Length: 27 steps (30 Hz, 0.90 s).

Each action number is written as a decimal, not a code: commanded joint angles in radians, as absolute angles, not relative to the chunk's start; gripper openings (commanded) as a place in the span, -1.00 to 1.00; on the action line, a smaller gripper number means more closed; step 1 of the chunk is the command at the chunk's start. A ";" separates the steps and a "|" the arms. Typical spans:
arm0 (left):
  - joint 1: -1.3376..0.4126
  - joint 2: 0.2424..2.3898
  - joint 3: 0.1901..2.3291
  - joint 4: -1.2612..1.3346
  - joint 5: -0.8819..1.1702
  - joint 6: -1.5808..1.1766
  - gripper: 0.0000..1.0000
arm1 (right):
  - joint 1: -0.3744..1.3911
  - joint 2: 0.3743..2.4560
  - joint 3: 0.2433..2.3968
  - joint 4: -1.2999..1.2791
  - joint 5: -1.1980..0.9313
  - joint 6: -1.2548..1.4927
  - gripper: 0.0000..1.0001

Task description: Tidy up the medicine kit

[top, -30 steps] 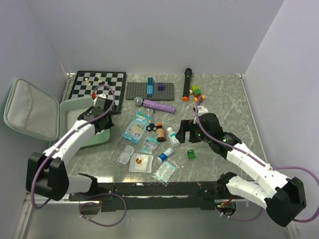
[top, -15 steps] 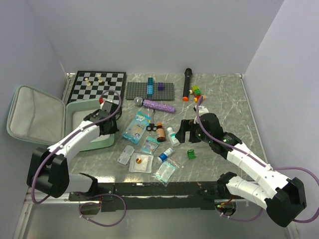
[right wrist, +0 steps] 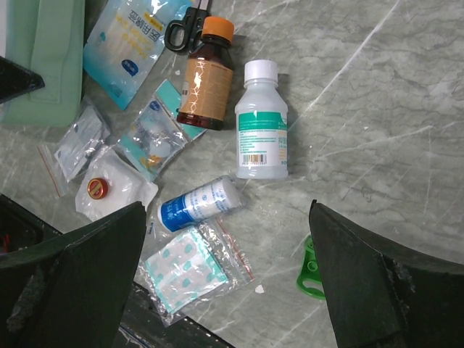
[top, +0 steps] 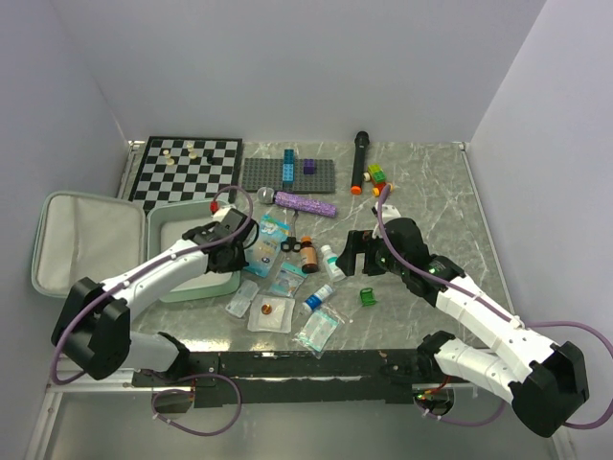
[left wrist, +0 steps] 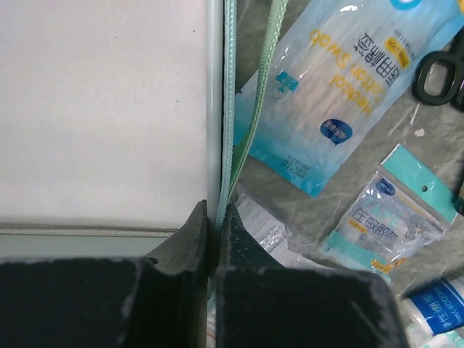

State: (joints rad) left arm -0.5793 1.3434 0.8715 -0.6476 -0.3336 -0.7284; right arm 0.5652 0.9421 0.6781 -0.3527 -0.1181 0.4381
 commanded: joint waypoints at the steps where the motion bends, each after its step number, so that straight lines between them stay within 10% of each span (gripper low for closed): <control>1: -0.600 1.290 0.908 -0.845 -0.409 -0.811 -0.98 | 0.569 0.922 0.664 -0.339 -0.124 0.449 1.00; 27: -0.713 1.474 0.879 -0.712 -0.187 -0.768 -0.98 | 0.571 0.893 0.617 -0.321 -0.135 0.459 1.00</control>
